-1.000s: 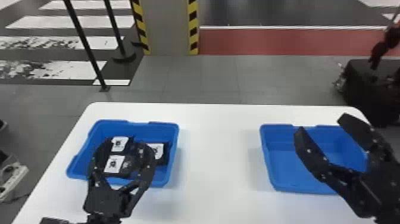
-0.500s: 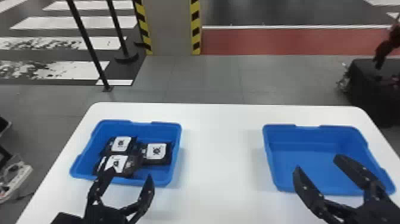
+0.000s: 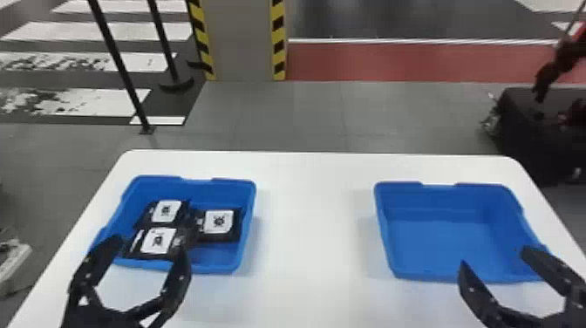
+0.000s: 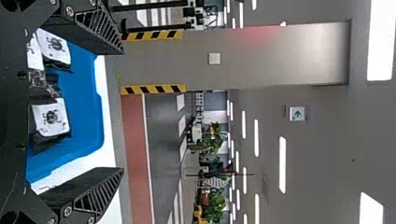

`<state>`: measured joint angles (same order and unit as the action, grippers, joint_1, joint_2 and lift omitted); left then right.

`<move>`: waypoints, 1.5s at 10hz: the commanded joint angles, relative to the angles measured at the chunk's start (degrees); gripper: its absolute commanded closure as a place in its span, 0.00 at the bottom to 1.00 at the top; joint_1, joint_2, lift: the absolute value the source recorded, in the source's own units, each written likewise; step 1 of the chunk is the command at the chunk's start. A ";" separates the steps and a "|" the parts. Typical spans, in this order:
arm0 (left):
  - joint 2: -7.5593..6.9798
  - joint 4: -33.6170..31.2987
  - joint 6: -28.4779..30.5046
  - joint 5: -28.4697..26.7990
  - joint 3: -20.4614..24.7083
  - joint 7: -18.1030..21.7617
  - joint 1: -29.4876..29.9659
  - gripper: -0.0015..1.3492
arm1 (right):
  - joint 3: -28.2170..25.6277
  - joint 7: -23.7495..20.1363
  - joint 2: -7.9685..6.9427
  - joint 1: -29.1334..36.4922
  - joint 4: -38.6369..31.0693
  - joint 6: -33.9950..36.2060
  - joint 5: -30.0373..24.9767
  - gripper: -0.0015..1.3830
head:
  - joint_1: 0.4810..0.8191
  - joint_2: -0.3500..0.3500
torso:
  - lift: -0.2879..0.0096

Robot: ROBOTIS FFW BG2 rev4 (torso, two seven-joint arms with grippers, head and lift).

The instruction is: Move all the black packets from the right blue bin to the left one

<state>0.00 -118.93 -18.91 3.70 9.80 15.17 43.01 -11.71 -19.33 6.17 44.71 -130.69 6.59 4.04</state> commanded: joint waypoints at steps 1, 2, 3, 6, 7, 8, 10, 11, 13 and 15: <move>0.15 -0.95 0.21 -0.54 -0.04 -0.05 0.15 0.11 | -0.95 0.00 0.07 -1.54 0.83 0.02 0.00 0.14 | 0.63 0.51 | 0.60; 0.15 -0.95 0.35 -0.54 -0.31 -0.05 -0.41 0.11 | -0.95 0.00 0.15 -1.83 0.69 0.02 0.00 0.14 | 0.63 0.49 | 0.60; 0.15 -0.95 0.63 -0.28 -0.48 0.03 -0.27 0.11 | -0.77 -0.09 0.07 -1.83 0.83 0.02 0.09 0.14 | 0.63 0.48 | 0.60; 0.15 -0.95 0.77 -0.01 -0.83 -0.05 -0.55 0.11 | -0.24 -0.71 0.07 -2.11 0.97 0.02 0.27 0.14 | 0.63 0.48 | 0.60; 0.15 -0.95 0.91 0.08 -0.92 -0.05 -0.55 0.11 | -0.24 -1.06 0.07 -2.25 0.97 -0.12 0.27 0.14 | 0.63 0.49 | 0.60; 0.15 -0.95 0.91 0.16 -0.92 -0.05 -0.55 0.11 | -0.24 -1.32 0.07 -2.39 1.11 -0.83 0.36 0.14 | 0.63 0.49 | 0.60; 0.15 -0.95 1.19 0.25 -1.19 0.03 -0.69 0.11 | -0.24 -2.90 -0.02 -3.51 2.94 -3.22 0.88 0.14 | 0.63 0.50 | 0.60; 0.15 -0.95 1.19 0.34 -1.36 0.03 -0.69 0.11 | -0.24 -2.99 -0.20 -3.65 3.08 -3.78 0.88 0.14 | 0.63 0.50 | 0.60; 0.15 -0.95 1.19 0.43 -1.27 -0.05 -0.69 0.11 | -0.24 -2.99 -0.28 -3.79 3.22 -4.48 0.88 0.14 | 0.63 0.50 | 0.60; 0.15 -0.95 1.33 0.43 -1.36 -0.05 -0.69 0.11 | -0.24 -2.99 -0.37 -3.65 3.36 -4.62 1.06 0.14 | 0.63 0.50 | 0.60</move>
<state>0.00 -119.90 -17.64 4.12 8.45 15.16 42.32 -11.95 -22.32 5.85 40.95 -127.46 2.02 5.06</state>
